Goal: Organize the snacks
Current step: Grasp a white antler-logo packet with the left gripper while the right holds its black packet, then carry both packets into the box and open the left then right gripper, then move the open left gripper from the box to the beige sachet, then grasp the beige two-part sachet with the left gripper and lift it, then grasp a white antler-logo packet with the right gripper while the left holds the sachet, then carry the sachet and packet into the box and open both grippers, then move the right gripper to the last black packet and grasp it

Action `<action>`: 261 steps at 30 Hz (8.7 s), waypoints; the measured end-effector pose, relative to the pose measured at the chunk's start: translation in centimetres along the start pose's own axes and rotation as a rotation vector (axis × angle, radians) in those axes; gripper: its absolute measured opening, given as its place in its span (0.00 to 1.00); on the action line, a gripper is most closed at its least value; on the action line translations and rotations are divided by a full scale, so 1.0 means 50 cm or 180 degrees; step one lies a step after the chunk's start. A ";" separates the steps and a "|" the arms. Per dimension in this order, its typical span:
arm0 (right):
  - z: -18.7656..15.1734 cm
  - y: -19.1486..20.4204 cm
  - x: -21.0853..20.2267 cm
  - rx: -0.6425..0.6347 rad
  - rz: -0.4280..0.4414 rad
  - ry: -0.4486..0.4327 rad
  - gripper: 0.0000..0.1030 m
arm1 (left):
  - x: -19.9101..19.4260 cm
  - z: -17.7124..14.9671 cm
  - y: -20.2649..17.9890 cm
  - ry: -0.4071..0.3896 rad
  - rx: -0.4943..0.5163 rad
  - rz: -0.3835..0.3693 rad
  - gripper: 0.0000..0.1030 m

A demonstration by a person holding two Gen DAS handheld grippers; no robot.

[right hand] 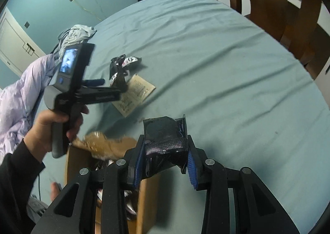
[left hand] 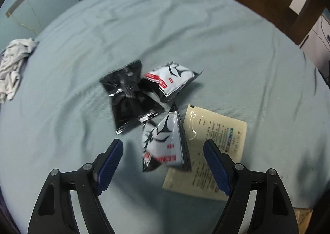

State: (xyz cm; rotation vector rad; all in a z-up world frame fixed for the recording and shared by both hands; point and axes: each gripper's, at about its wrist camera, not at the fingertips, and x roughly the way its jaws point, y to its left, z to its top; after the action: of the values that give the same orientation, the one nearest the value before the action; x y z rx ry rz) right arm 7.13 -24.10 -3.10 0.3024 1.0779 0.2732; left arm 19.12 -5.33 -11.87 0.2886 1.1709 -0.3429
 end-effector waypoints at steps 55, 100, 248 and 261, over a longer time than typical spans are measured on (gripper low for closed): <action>-0.114 0.106 -0.076 -0.0757 0.0165 -0.0100 0.33 | -0.367 -0.316 0.009 -0.0264 -0.0818 0.0031 0.83; -0.084 0.059 -0.112 -0.0022 0.0207 -0.0493 0.77 | -0.387 -0.262 -0.044 -0.0483 -0.0356 0.0236 0.83; -0.162 0.116 -0.114 -0.0456 0.0371 -0.0135 0.66 | -0.353 -0.304 -0.026 -0.0095 -0.0562 0.0465 0.85; -0.133 0.065 -0.121 -0.0048 0.0444 -0.0173 0.67 | -0.360 -0.301 -0.026 -0.0118 -0.0582 0.0455 0.85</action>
State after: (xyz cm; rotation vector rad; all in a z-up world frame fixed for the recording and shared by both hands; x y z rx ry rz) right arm -1.74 -22.54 0.11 0.3702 1.0021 0.3954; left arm -0.38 1.44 -0.63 0.2039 1.1297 -0.1144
